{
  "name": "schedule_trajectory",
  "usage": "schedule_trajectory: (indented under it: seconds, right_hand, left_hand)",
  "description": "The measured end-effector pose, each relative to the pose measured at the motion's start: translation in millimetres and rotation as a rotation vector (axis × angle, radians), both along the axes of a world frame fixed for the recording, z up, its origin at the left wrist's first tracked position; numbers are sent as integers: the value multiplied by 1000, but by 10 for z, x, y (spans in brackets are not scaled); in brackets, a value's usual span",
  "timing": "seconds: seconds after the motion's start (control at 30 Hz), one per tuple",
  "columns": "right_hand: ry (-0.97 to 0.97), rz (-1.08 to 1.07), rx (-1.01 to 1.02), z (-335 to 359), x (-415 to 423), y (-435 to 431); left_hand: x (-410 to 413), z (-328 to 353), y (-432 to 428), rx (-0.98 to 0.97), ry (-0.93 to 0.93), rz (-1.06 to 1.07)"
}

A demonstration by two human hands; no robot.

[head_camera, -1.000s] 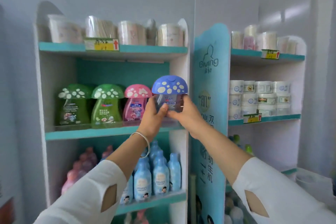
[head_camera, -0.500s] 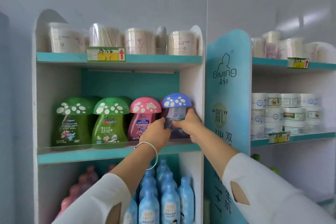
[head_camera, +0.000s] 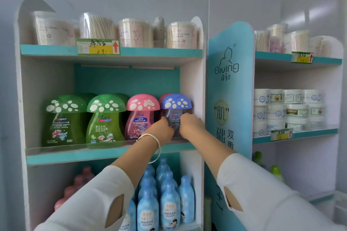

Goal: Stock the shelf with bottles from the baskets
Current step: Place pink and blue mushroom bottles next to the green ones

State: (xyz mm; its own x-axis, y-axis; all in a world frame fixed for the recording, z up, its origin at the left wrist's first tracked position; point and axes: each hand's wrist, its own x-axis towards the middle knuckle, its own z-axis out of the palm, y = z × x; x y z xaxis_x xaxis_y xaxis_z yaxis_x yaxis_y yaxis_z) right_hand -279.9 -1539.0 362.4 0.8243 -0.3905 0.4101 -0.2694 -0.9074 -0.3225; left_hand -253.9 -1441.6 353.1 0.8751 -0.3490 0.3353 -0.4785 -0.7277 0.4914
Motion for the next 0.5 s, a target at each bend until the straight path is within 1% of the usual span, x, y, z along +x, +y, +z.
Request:
schedule_trajectory:
  seconds: [0.07, 0.17, 0.23, 0.37, 0.5]
  right_hand:
    - [-15, -15, 0, -28, 47, 15]
    - [-39, -20, 107, -27, 155, 26]
    - [-47, -7, 140, -20, 228, 19]
    - [-59, 3, 142, -21, 343, -9]
    - [-21, 16, 100, -40, 386, -26]
  left_hand:
    - [19, 15, -34, 18, -4, 9]
    - [59, 50, -90, 58, 10, 27]
    - [100, 75, -126, 73, 22, 23]
    - [173, 82, -170, 100, 33, 40]
    - [189, 66, -164, 101, 5, 42]
